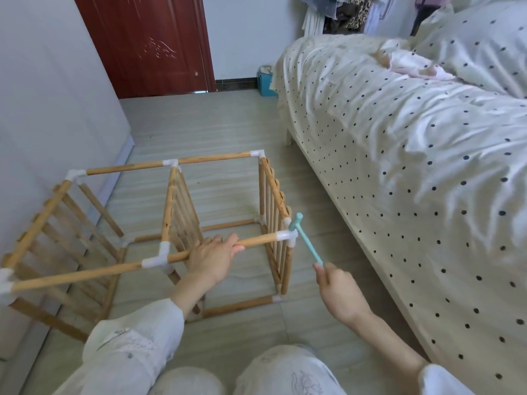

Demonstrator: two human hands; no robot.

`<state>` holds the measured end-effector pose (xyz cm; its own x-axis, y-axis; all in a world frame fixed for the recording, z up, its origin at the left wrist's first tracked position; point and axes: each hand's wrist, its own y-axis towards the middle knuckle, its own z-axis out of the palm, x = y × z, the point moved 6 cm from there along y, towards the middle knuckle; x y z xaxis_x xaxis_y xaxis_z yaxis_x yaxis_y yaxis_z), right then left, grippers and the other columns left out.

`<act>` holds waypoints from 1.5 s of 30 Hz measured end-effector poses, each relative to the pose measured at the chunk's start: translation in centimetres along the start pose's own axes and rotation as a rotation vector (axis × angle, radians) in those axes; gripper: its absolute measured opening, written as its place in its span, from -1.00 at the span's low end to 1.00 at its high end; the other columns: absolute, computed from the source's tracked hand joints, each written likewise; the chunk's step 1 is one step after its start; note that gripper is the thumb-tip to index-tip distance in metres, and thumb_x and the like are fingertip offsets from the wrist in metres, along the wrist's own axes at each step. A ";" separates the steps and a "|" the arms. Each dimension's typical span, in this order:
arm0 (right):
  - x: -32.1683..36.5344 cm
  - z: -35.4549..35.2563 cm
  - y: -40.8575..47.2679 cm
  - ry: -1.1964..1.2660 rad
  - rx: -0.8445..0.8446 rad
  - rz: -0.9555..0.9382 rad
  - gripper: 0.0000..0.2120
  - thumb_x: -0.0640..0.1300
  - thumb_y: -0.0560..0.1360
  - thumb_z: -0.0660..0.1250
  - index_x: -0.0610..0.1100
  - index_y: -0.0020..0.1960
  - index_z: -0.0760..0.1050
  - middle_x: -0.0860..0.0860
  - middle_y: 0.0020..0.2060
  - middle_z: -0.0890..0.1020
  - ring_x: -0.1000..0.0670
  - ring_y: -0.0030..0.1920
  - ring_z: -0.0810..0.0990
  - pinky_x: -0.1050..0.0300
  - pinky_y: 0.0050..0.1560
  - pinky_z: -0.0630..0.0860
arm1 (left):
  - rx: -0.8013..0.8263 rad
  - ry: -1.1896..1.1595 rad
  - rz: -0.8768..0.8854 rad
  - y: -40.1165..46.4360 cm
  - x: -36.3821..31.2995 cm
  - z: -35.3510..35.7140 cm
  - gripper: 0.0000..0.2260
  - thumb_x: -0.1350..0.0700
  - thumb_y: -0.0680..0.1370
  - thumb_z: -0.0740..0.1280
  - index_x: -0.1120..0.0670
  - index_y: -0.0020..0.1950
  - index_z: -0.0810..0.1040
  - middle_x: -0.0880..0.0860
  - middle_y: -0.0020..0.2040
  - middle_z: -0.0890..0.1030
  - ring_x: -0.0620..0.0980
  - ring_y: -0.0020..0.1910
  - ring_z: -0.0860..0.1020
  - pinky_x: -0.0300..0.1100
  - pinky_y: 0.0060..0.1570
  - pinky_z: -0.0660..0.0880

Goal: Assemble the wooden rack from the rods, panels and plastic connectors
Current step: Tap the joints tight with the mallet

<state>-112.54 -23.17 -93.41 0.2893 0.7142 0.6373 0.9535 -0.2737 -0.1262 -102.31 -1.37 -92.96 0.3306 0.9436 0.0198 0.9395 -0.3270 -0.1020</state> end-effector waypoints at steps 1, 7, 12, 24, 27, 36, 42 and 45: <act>0.9 -1.3 -0.1 0.123 -0.123 -0.058 -0.67 -0.01 0.63 0.01 -0.07 -0.28 0.27 -0.13 -0.33 0.55 -0.14 -0.27 0.54 0.06 -0.27 0.34 | -0.004 0.002 -0.001 0.0 0.0 0.0 -0.70 -0.11 0.64 -0.10 -0.01 0.17 0.32 0.07 0.03 0.53 0.09 0.04 0.50 -0.05 -0.02 0.33; 0.5 1.9 -1.0 -0.152 0.125 -0.001 -0.65 0.03 0.64 -0.05 -0.15 -0.08 0.39 -0.17 -0.10 0.60 -0.23 -0.03 0.55 0.05 -0.16 0.35 | -0.008 -0.025 -0.012 0.0 0.1 0.0 -0.70 -0.11 0.64 -0.09 0.00 0.15 0.32 0.07 0.02 0.53 0.09 0.02 0.50 -0.05 -0.04 0.33; 1.4 0.0 1.6 0.366 -0.109 -0.006 -0.63 -0.03 0.64 0.00 -0.11 -0.30 0.32 -0.02 -0.39 0.49 -0.08 -0.31 0.49 0.02 -0.18 0.44 | 0.031 -0.137 -0.017 0.4 0.2 0.1 -0.74 -0.11 0.64 -0.07 -0.04 0.08 0.35 0.00 -0.05 0.52 0.06 0.02 0.49 -0.06 -0.03 0.26; 8.0 0.5 6.1 0.959 -0.160 0.080 -0.66 -0.07 0.66 -0.05 -0.11 -0.26 0.22 0.01 -0.35 0.27 0.07 -0.32 0.26 0.20 -0.22 0.25 | -0.320 -0.428 -0.181 -0.7 2.4 -5.1 -0.79 -0.06 0.64 0.04 -0.12 -0.11 0.42 -0.12 -0.23 0.50 -0.07 -0.09 0.43 -0.10 -0.20 0.01; 13.5 -3.6 6.4 0.936 -0.215 -0.084 -0.66 -0.07 0.65 -0.03 -0.08 -0.29 0.21 0.03 -0.36 0.28 0.07 -0.32 0.26 0.20 -0.23 0.24 | -0.402 -0.580 -0.220 -0.9 4.2 -9.3 -0.83 -0.05 0.64 0.06 -0.12 -0.01 0.43 -0.10 -0.18 0.51 -0.06 -0.09 0.40 -0.16 -0.13 0.01; 28.6 -11.5 5.5 0.446 -0.151 -0.487 -0.65 -0.04 0.64 -0.01 -0.09 -0.26 0.33 0.06 -0.30 0.49 0.10 -0.29 0.42 0.20 -0.18 0.36 | -0.688 -1.361 -0.163 -4.7 11.3 -14.9 -0.76 -0.02 0.59 0.20 -0.01 -0.24 0.52 -0.10 -0.37 0.45 -0.10 -0.26 0.39 -0.26 -0.21 0.31; 30.6 -7.3 1.9 0.337 -0.050 -0.570 -0.70 -0.03 0.65 -0.02 -0.08 -0.18 0.35 -0.06 -0.23 0.64 -0.03 -0.16 0.58 0.06 -0.04 0.49 | -0.645 -1.692 -0.277 -9.1 15.1 -12.1 -0.64 -0.15 0.59 0.08 0.06 -0.09 0.52 -0.08 -0.39 0.43 -0.20 -0.44 0.37 -0.29 -0.23 0.29; 32.8 -5.5 0.4 0.219 -0.084 -0.633 -0.70 0.01 0.64 -0.03 -0.12 -0.08 0.37 -0.05 -0.24 0.60 -0.03 -0.20 0.54 -0.02 -0.03 0.48 | -0.644 -1.683 -0.260 -11.1 16.7 -10.7 -0.62 -0.28 0.49 0.21 0.02 -0.21 0.48 -0.10 -0.42 0.40 -0.14 -0.41 0.35 -0.18 -0.12 0.24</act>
<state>-103.13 -3.36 -68.40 -0.3555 0.6085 0.7095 0.9211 0.0993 0.3764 -106.31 17.42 -80.85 0.1365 -0.1241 -0.9828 0.9656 0.2383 0.1040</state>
